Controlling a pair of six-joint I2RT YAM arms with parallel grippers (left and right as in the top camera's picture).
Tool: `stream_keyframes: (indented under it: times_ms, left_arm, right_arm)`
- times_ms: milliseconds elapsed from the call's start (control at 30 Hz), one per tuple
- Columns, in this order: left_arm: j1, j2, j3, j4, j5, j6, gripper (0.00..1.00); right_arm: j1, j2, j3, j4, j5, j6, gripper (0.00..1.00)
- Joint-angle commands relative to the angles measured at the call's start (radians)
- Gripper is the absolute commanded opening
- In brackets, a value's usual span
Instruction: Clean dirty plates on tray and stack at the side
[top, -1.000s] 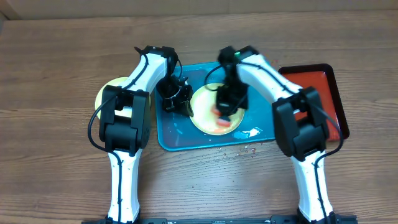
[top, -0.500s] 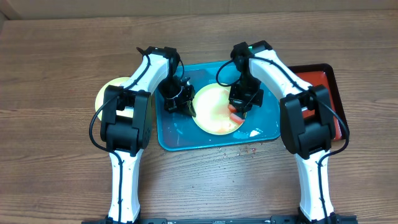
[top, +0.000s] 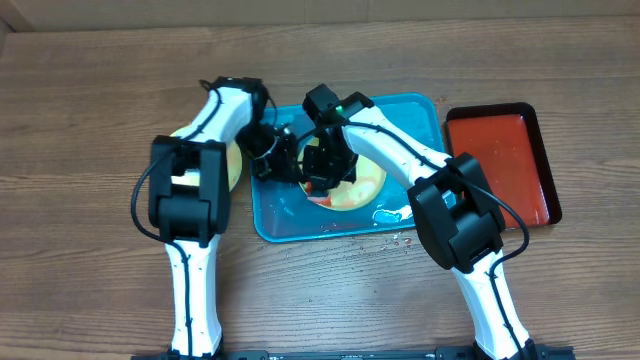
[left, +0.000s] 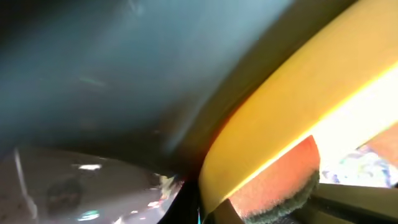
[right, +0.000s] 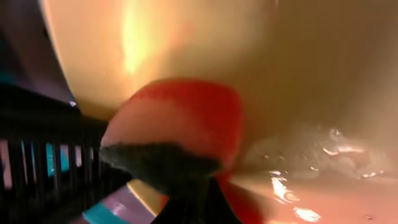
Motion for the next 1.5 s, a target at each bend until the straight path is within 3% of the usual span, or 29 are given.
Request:
stream_keyframes:
  times_ms: [0,267,633,767,933,1200,1333,1467]
  left_arm:
    - [0.051,0.084,-0.021,0.092,-0.121,-0.004,0.04]
    - [0.055,0.082,-0.001,0.106,-0.186,-0.007,0.04]
    - [0.054,0.015,0.000,0.085,-0.324,-0.008,0.04]
    - [0.051,-0.030,0.001,0.086,-0.391,-0.008,0.04]
    - [0.014,-0.063,0.001,0.089,-0.507,-0.008,0.04]
    - [-0.116,-0.063,0.001,0.117,-0.518,-0.008,0.04]
    - [-0.161,-0.063,0.001,0.131,-0.504,-0.008,0.04]
    - [-0.177,-0.063,0.001,0.138,-0.502,-0.008,0.04]
  right_arm:
    - [0.000,0.055,-0.024,-0.042,-0.054,-0.009,0.04]
    - [-0.050,0.055,-0.022,-0.151,0.146,-0.122,0.04]
    - [-0.225,0.055,0.029,-0.203,0.386,-0.158,0.04]
    - [-0.261,0.055,0.040,-0.159,0.362,-0.177,0.04]
    - [-0.259,0.055,0.040,-0.059,0.187,-0.217,0.04]
    - [-0.245,0.076,0.037,0.142,0.169,-0.048,0.04]
    - [-0.245,0.122,0.037,0.201,0.114,-0.042,0.04]
    - [-0.234,0.177,0.037,0.267,-0.083,-0.121,0.04]
